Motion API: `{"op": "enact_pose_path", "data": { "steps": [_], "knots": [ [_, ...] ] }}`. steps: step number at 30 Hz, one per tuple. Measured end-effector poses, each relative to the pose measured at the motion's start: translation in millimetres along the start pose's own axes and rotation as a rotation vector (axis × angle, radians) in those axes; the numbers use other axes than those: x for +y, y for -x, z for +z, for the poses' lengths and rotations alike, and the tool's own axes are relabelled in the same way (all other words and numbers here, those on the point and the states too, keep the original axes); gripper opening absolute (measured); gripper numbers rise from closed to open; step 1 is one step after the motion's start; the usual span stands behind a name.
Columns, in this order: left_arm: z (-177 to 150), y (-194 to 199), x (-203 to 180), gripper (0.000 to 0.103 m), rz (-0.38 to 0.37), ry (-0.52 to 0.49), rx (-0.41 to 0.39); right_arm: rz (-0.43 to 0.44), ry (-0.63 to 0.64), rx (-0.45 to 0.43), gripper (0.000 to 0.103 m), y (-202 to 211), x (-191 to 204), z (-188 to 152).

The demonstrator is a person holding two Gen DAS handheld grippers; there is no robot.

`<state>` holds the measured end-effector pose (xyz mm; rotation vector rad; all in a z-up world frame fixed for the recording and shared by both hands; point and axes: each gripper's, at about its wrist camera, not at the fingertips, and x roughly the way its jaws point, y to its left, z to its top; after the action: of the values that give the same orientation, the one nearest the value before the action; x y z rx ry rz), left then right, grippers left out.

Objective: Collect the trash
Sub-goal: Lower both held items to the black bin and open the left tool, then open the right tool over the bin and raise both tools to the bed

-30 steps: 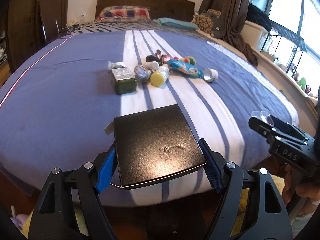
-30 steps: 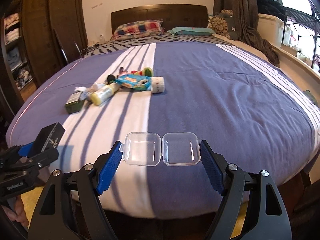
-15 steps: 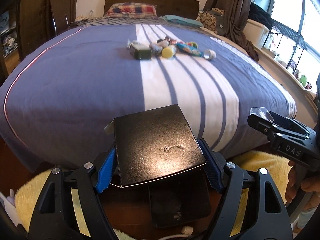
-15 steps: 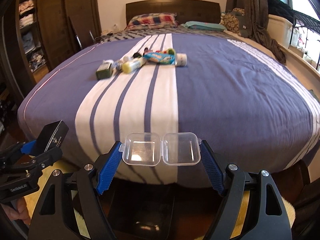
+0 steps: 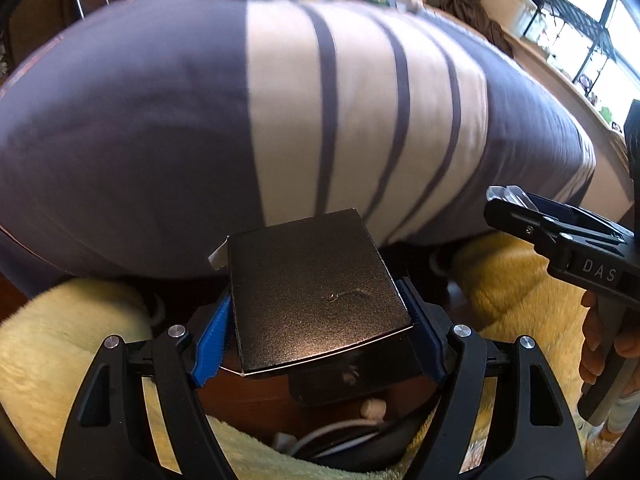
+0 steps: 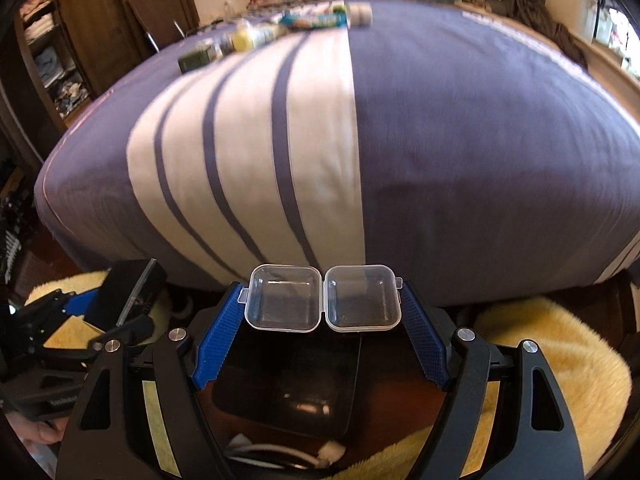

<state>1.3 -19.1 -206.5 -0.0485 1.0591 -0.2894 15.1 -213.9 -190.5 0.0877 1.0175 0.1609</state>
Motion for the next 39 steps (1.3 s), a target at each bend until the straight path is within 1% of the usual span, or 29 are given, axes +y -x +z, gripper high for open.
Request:
{"op": "enact_pose_path", "data": {
  "steps": [7,12,16,18,22,23,24,25,27,30,33,39],
  "knots": [
    [-17,-43,-7,0.073,-0.027,-0.025,0.130,0.030,-0.021,0.128,0.078,-39,2,-14],
    [-24,-70,-11,0.073,-0.035,-0.030,0.215,0.015,-0.020,0.185,0.078,-62,3,-21],
    [-24,-85,-11,0.073,-0.047,-0.024,0.254,0.030,-0.012,0.212,0.079,-73,9,-21],
    [-29,-86,-9,0.074,-0.053,-0.025,0.263,0.039,-0.016,0.222,0.079,-79,11,-19],
    [-28,-92,-6,0.075,-0.063,-0.019,0.278,0.059,-0.026,0.234,0.080,-89,8,-21],
    [-29,-91,-6,0.076,-0.062,-0.016,0.280,0.061,-0.026,0.234,0.085,-90,8,-20],
    [-29,-93,-5,0.080,-0.063,-0.012,0.283,0.061,-0.025,0.232,0.088,-93,7,-21],
    [-28,-93,-5,0.082,-0.065,-0.008,0.283,0.060,-0.020,0.228,0.091,-91,5,-21],
    [-26,-93,-5,0.087,-0.068,-0.004,0.282,0.057,-0.012,0.225,0.092,-90,6,-20],
    [-26,-90,-7,0.093,-0.072,-0.004,0.272,0.055,-0.015,0.217,0.094,-88,8,-20],
    [-24,-87,-9,0.095,-0.065,-0.005,0.261,0.042,-0.016,0.202,0.095,-83,6,-17],
    [-17,-70,-7,0.095,-0.047,0.005,0.216,0.013,-0.007,0.158,0.097,-66,0,-11]
  ]
}}
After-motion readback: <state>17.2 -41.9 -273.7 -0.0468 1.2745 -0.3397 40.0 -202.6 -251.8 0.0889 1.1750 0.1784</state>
